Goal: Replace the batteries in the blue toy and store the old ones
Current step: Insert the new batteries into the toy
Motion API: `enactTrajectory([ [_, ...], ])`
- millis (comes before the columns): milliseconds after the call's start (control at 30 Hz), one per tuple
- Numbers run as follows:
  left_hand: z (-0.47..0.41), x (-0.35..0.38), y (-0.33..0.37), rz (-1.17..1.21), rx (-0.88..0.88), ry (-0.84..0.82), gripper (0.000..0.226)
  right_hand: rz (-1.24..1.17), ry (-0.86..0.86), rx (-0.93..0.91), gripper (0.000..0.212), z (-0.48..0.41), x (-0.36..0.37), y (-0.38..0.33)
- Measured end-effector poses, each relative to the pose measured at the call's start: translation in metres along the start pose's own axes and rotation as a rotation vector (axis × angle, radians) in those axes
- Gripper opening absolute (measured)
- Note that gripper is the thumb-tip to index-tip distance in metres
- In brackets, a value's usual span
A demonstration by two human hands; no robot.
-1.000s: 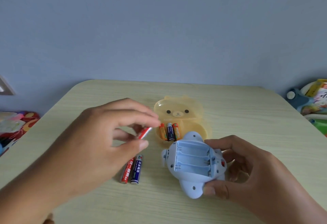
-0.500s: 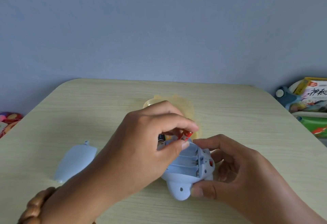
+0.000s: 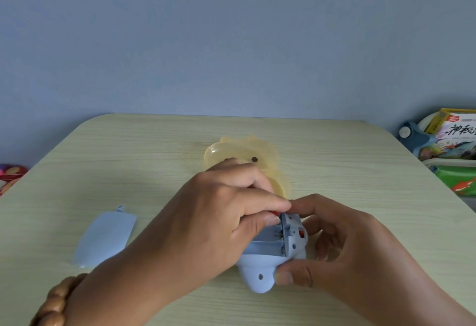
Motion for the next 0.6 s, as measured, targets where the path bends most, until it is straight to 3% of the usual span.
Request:
enactTrajectory([
  [233, 0.002, -0.002, 0.000, 0.021, -0.115, 0.029, 0.027, -0.014, -0.015, 0.006, 0.069, -0.001, 0.000, 0.000],
  [533, 0.003, 0.000, 0.000, 0.059, -0.158, 0.005, 0.011, -0.048, -0.015, -0.015, 0.068, 0.001, 0.000, 0.000],
  [600, 0.011, -0.006, -0.002, 0.091, -0.161, -0.027, 0.022, -0.036, -0.013, -0.024, 0.069, 0.001, 0.000, 0.000],
])
Point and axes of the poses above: each hand's wrist, its own z-axis away from the middle knuckle, its own x-axis out of the palm, y = z × x, the point moved 1 cm from there along -z, towards the middle knuckle, and after that the axes turned 4 degrees about -z, right-handed, at the moved point
